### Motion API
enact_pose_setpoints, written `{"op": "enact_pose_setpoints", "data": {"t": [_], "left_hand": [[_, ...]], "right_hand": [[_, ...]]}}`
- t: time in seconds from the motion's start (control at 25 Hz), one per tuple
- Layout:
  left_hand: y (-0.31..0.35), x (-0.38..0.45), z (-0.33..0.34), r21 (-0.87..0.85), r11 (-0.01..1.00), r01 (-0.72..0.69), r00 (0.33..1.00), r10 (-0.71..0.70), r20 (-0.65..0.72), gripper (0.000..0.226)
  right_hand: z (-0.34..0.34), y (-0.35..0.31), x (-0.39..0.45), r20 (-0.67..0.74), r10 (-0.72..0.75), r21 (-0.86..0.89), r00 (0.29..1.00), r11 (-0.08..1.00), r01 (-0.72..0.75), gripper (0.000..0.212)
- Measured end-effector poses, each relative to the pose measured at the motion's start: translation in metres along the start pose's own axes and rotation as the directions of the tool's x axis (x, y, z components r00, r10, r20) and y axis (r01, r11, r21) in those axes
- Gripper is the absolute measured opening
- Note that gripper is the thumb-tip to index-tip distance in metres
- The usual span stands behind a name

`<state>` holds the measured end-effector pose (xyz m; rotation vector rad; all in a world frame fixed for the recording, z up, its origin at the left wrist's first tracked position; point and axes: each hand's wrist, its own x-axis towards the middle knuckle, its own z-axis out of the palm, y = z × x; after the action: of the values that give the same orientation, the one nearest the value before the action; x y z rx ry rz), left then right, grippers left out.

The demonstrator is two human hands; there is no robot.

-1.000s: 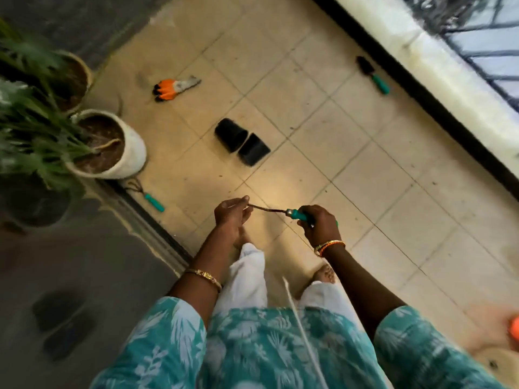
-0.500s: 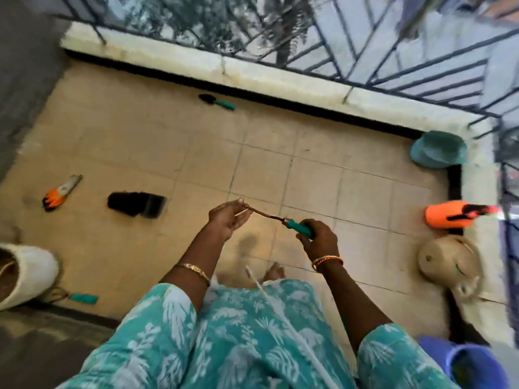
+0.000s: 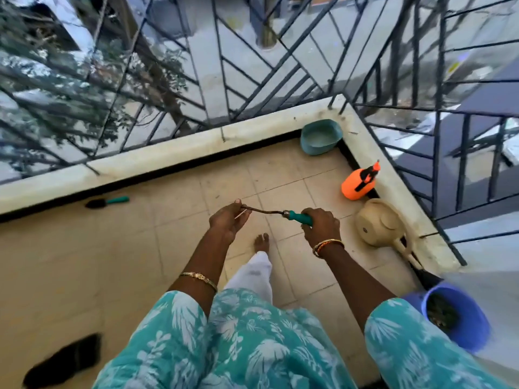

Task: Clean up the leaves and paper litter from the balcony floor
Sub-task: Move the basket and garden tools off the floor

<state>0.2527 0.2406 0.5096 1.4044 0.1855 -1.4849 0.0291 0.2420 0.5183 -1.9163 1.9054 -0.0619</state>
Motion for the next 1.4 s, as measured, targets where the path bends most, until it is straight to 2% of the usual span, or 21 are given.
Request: {"op": "enact_pose_setpoints", "data": {"t": [0.2,0.52,0.64,0.72,0.84,0.92,1.0,1.04,1.12,1.16,1.2,1.28,1.32,1.4], "left_hand": [[0.028,0.057,0.140,0.128,0.991,0.037,0.998,-0.042,0.043,0.013],[0.059,0.121,0.361,0.368,0.929,-0.024,0.986,-0.040,0.164,0.010],[0.061,0.153,0.432,0.408,0.909,-0.082,0.976,-0.009,0.216,0.010],[0.059,0.183,0.479,0.564,0.810,-0.160,0.963,0.004,0.268,0.023],[0.038,0.230,0.519,0.765,0.591,-0.257,0.957,0.047,0.285,0.046],[0.016,0.268,0.531,0.844,0.473,-0.252,0.966,0.067,0.251,0.049],[-0.006,0.304,0.531,0.911,0.372,-0.175,0.983,0.022,0.180,0.041],[-0.018,0.324,0.531,0.918,0.378,-0.122,0.990,-0.013,0.137,0.036],[-0.039,0.367,0.538,0.919,0.390,-0.058,0.991,-0.087,0.100,0.032],[-0.047,0.386,0.542,0.940,0.337,-0.056,0.990,-0.100,0.095,0.030],[-0.059,0.413,0.542,0.955,0.292,-0.060,0.992,-0.087,0.089,0.027],[-0.080,0.466,0.543,0.945,0.324,-0.041,0.999,-0.013,0.048,0.024],[-0.091,0.493,0.541,0.945,0.327,-0.024,0.999,0.037,0.012,0.027],[-0.110,0.557,0.531,0.968,0.250,-0.001,0.994,0.104,-0.026,0.038]], "right_hand": [[-0.047,0.027,0.113,-0.033,0.077,-0.054,0.996,0.995,-0.079,0.030],[-0.114,0.080,0.273,-0.016,0.137,0.022,0.990,0.990,-0.137,0.029],[-0.128,0.108,0.346,0.039,0.181,0.171,0.983,0.968,-0.185,0.025],[-0.137,0.131,0.399,0.060,0.215,0.308,0.975,0.925,-0.223,0.023],[-0.153,0.164,0.466,0.154,0.364,0.501,0.919,0.773,-0.390,0.027],[-0.148,0.190,0.518,0.288,0.402,0.510,0.869,0.703,-0.495,0.027],[-0.135,0.210,0.564,0.425,0.416,0.570,0.804,0.566,-0.595,0.015],[-0.124,0.220,0.585,0.464,0.423,0.617,0.778,0.477,-0.626,0.010],[-0.098,0.237,0.627,0.532,0.467,0.658,0.706,0.298,-0.692,0.013],[-0.084,0.243,0.647,0.571,0.463,0.668,0.678,0.218,-0.712,0.004],[-0.064,0.252,0.668,0.595,0.460,0.682,0.659,0.145,-0.717,0.010],[-0.012,0.271,0.710,0.627,0.452,0.673,0.635,0.097,-0.733,0.004],[0.016,0.282,0.730,0.636,0.461,0.656,0.619,0.100,-0.749,0.011],[0.074,0.303,0.765,0.650,0.470,0.648,0.597,0.068,-0.759,0.021]]}}
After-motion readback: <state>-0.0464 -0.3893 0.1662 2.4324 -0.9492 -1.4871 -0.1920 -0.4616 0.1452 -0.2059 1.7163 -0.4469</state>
